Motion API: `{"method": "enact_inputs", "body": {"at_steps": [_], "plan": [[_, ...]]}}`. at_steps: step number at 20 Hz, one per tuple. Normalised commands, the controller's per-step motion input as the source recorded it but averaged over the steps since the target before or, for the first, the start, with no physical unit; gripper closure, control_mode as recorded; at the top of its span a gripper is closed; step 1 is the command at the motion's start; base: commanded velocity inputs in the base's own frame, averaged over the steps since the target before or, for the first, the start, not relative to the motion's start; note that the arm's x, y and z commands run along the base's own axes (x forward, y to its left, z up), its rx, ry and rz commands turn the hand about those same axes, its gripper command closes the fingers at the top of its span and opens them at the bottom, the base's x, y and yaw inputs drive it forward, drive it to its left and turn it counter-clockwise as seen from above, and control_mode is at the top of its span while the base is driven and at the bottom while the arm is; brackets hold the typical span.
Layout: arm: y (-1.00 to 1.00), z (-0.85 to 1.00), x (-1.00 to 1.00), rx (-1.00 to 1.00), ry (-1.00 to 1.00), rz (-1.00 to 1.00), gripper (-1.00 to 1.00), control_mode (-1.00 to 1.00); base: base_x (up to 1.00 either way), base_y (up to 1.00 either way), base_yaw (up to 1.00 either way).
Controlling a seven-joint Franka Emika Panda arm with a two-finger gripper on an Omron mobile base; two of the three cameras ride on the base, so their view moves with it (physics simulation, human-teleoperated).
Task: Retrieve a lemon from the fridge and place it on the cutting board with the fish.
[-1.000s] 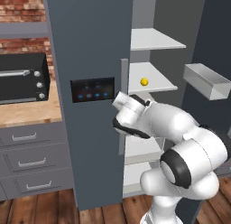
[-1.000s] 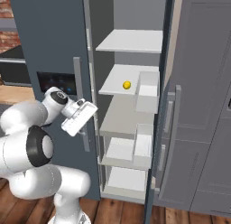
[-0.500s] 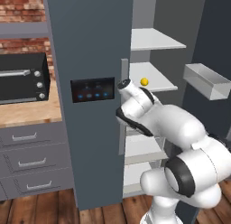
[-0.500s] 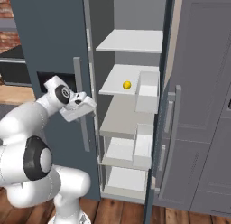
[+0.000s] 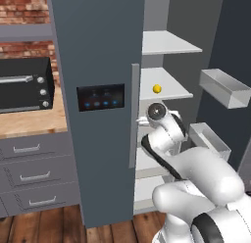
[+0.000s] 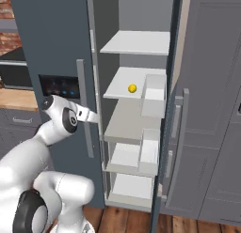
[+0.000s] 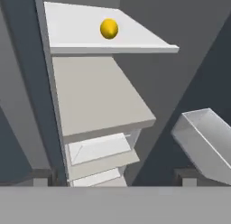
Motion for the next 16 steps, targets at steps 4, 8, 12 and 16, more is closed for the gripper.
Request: {"method": "enact_inputs", "body": {"at_steps": [4, 8, 12, 16], "plan": [[0.00, 0.00, 0.00, 0.47, -0.40, 0.00, -1.00, -1.00, 0.00, 0.00, 0.00], [0.05, 0.06, 0.00, 0.42, -0.20, 0.11, -1.00, -1.00, 0.00, 0.00, 0.00], [0.13, 0.28, -0.06, 0.18, -0.01, 0.21, -1.00, -1.00, 0.00, 0.00, 0.00], [0.22, 0.11, 0.00, -0.01, 0.07, 0.11, -1.00, -1.00, 0.00, 0.00, 0.00]]}}
